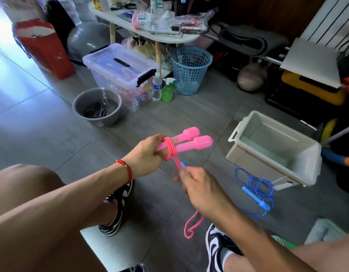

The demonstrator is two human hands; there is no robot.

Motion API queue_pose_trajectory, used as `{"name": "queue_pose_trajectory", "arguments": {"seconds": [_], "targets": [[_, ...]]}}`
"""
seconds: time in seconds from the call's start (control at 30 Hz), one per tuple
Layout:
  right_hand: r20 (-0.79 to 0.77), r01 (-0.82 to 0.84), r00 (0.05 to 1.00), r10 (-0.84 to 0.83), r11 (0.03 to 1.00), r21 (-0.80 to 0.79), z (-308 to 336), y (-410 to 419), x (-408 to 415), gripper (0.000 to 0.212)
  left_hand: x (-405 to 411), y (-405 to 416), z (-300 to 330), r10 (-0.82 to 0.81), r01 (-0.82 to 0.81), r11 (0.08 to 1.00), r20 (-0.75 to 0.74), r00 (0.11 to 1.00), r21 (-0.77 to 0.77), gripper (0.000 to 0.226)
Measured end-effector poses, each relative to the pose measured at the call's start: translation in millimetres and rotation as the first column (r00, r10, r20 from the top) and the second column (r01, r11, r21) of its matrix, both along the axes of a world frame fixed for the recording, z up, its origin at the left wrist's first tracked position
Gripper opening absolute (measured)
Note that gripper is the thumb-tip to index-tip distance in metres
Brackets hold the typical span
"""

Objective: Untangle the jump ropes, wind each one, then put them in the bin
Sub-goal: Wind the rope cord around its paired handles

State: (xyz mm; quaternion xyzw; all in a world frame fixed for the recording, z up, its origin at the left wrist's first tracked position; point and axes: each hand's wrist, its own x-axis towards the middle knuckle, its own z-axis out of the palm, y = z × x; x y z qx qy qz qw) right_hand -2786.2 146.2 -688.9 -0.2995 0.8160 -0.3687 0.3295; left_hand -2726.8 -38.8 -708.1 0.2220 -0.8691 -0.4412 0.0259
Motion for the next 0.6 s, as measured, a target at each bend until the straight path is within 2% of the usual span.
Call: {"name": "queue_pose_trajectory", "arguments": {"seconds": [0.13, 0.23, 0.3, 0.37, 0.47, 0.53, 0.6], "targets": [[0.018, 0.100, 0.995, -0.099, 0.995, -0.025, 9.4, 4.0, 1.7, 0.032, -1.9, 3.0, -2.3, -0.026, 0.022, 0.993, -0.030, 0.999, -0.118, 0.023], [0.043, 0.189, 0.982, -0.186, 0.980, -0.064, 15.0, 2.6, -5.3, 0.029, -1.2, 8.6, -4.6, -0.092, 0.055, 0.959, -0.122, 0.988, -0.277, 0.033], [0.095, 0.289, 0.955, -0.280, 0.952, -0.099, 18.3, -1.4, -9.0, 0.031, -2.4, 17.2, -4.3, -0.181, 0.093, 0.910, -0.184, 0.966, -0.404, 0.042], [0.203, 0.411, 0.903, -0.379, 0.900, -0.148, 23.4, -4.9, -12.5, 0.036, -3.9, 26.5, -0.2, -0.291, 0.148, 0.824, -0.184, 0.939, -0.546, 0.043], [0.171, 0.492, 0.870, -0.463, 0.842, -0.223, 31.3, -6.8, -17.6, 0.040, -3.2, 36.4, 5.3, -0.383, 0.164, 0.672, -0.150, 0.912, -0.722, 0.048], [0.157, 0.523, 0.852, -0.499, 0.810, -0.266, 32.1, -7.4, -20.9, 0.039, -1.7, 42.6, 4.9, -0.363, 0.107, 0.638, -0.174, 0.915, -0.763, 0.048], [0.148, 0.511, 0.859, -0.489, 0.810, -0.287, 27.6, -7.5, -24.2, 0.042, -0.5, 48.3, 1.1, -0.322, 0.045, 0.658, -0.227, 0.919, -0.752, 0.057]]}}
